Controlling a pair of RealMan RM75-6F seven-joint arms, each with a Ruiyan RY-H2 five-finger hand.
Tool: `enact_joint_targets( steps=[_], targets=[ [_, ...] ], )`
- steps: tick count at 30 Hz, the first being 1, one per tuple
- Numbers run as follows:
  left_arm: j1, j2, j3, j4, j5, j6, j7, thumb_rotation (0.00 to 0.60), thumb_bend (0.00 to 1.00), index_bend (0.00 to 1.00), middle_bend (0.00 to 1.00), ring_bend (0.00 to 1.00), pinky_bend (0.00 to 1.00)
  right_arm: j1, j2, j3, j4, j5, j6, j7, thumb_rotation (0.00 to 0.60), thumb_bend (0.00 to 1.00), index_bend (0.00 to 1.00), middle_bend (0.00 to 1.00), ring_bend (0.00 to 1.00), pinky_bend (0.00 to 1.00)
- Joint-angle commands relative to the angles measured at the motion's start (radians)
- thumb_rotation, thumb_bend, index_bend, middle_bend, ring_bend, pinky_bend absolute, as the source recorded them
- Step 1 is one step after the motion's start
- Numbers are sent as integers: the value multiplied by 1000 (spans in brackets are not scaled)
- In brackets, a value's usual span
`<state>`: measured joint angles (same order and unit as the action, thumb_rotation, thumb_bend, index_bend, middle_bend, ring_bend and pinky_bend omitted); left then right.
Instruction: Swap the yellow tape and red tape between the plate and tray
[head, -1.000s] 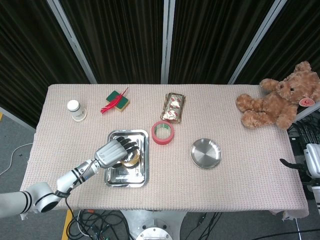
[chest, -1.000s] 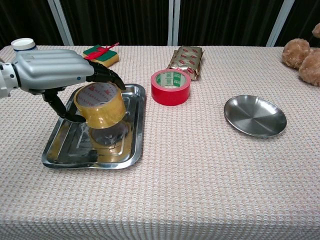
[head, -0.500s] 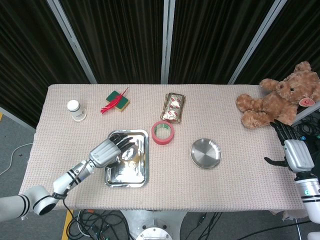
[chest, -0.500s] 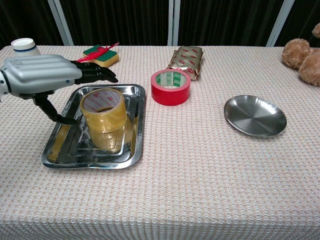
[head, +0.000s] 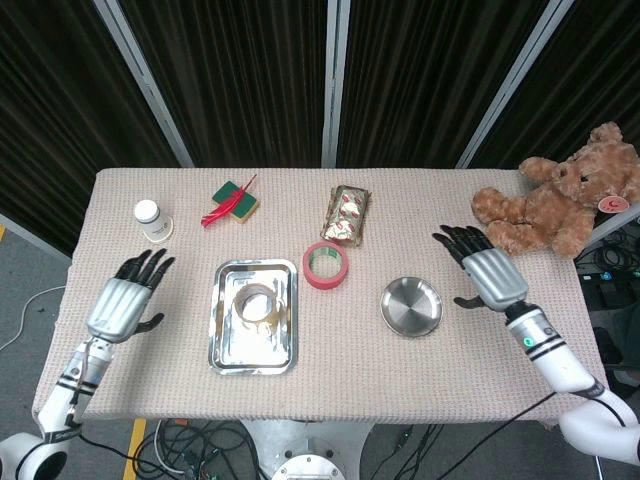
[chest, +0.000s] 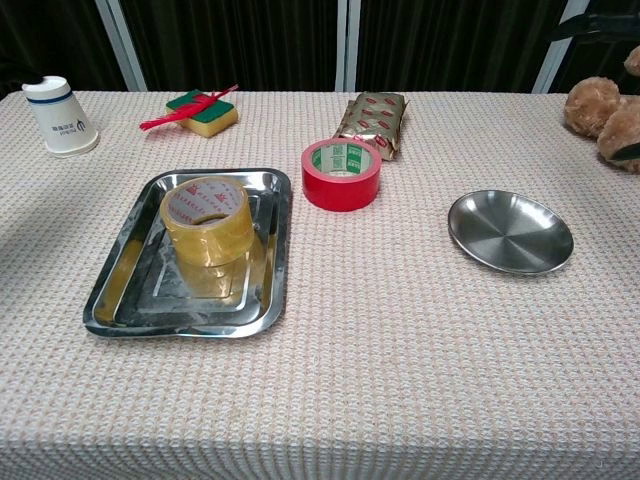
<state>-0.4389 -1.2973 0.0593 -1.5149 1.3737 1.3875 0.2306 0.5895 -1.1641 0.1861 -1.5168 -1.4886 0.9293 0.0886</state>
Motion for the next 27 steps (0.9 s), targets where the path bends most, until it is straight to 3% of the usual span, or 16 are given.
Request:
enact_joint_targets(
  steps=[1,7,16,27],
  targets=[
    [116,-9,-8,39,-59,92,-69,600,159,31,12,0,154,147,-113,52,-3,91,-151,-150,600,0,0,0,0,0],
    [207,-13,8,92,-57,127,-158,600,159,32,12,0,151,292,-262,79,106,261,-297,-283,600,0,0,0,0,0],
    [269,-20,-6,128,-28,142,-234,600,159,34,13,0,151,447,-421,66,271,473,-389,-418,600,0,0,0,0,0],
    [298,-10,-36,136,-7,133,-257,600,159,34,12,0,137,560,-559,53,451,568,-440,-424,600,0,0,12,0,0]
  ],
)
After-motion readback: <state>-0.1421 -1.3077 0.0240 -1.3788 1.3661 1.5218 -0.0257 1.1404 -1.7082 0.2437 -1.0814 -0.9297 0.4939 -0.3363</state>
